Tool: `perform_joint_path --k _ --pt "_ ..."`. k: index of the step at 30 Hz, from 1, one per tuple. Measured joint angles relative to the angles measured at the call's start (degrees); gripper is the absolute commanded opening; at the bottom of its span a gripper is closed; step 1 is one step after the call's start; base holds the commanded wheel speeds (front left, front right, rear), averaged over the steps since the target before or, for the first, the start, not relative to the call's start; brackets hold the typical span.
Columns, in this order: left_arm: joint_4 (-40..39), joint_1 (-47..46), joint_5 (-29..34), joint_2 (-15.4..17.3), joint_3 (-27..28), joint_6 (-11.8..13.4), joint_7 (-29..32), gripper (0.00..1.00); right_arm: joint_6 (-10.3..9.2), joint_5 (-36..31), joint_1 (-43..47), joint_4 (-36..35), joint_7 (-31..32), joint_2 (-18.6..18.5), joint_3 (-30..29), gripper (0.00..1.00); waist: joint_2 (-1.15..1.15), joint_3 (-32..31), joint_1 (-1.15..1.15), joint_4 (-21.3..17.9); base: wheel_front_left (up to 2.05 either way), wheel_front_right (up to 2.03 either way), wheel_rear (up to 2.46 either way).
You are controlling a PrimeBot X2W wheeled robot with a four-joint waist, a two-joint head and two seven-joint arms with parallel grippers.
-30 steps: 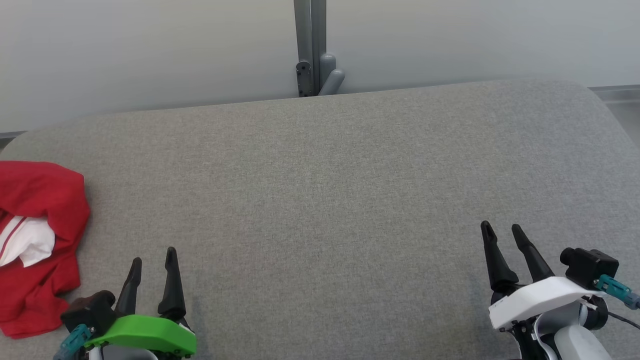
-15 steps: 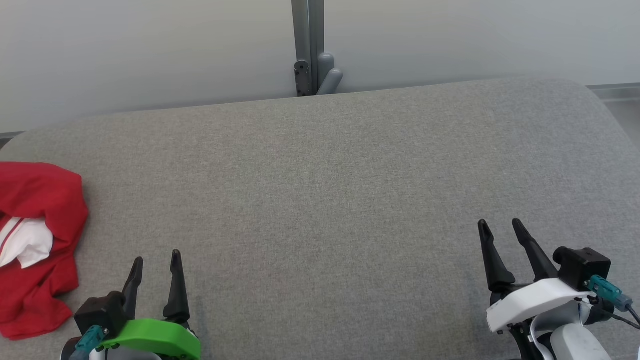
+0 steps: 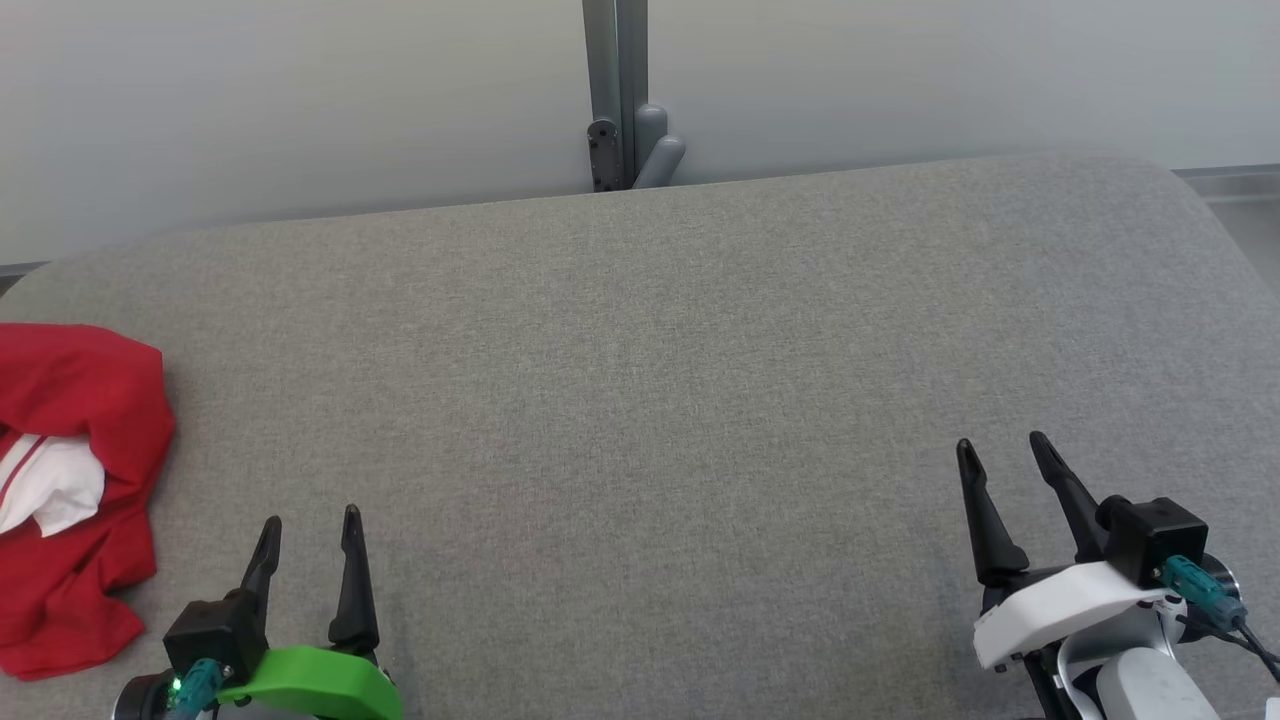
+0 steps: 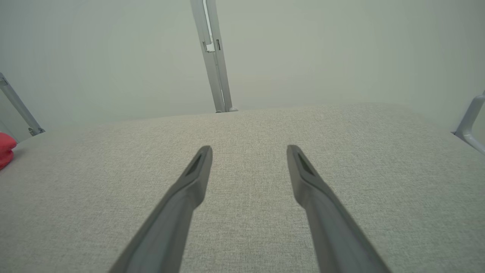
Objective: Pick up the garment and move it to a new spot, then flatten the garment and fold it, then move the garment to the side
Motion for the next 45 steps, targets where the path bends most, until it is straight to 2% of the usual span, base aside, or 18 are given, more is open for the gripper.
perform_joint_path --k 17,26,32,42,45 --pt "0.8 0.1 3.1 0.1 0.2 0.4 -1.5 1.0 0.01 -6.6 0.0 0.5 -1.7 0.2 0.0 1.0 0.0 0.3 0.0 0.1 0.0 0.0 0.0" --pt "0.4 0.1 3.0 0.1 0.6 0.3 -1.5 1.0 0.01 -6.5 0.0 0.5 -1.7 0.5 -0.4 1.0 0.0 0.5 0.0 0.1 0.0 0.0 0.0" --pt "-0.5 0.2 0.8 0.1 1.5 0.3 -1.5 1.0 0.01 -4.2 0.0 0.0 -1.7 0.7 -0.8 1.0 0.0 0.8 0.0 0.5 0.0 0.0 0.0" --pt "-1.8 0.1 1.0 0.1 1.8 0.9 -1.6 1.0 0.02 -5.1 -0.2 0.9 -1.7 -0.3 0.4 1.0 0.0 1.6 0.0 5.0 0.0 0.0 0.0" --pt "-0.2 0.2 2.9 0.1 1.5 2.4 -1.6 1.0 0.03 -5.7 -0.6 0.9 -1.7 -0.5 1.4 1.0 0.0 1.8 0.0 7.1 0.0 0.0 0.0"
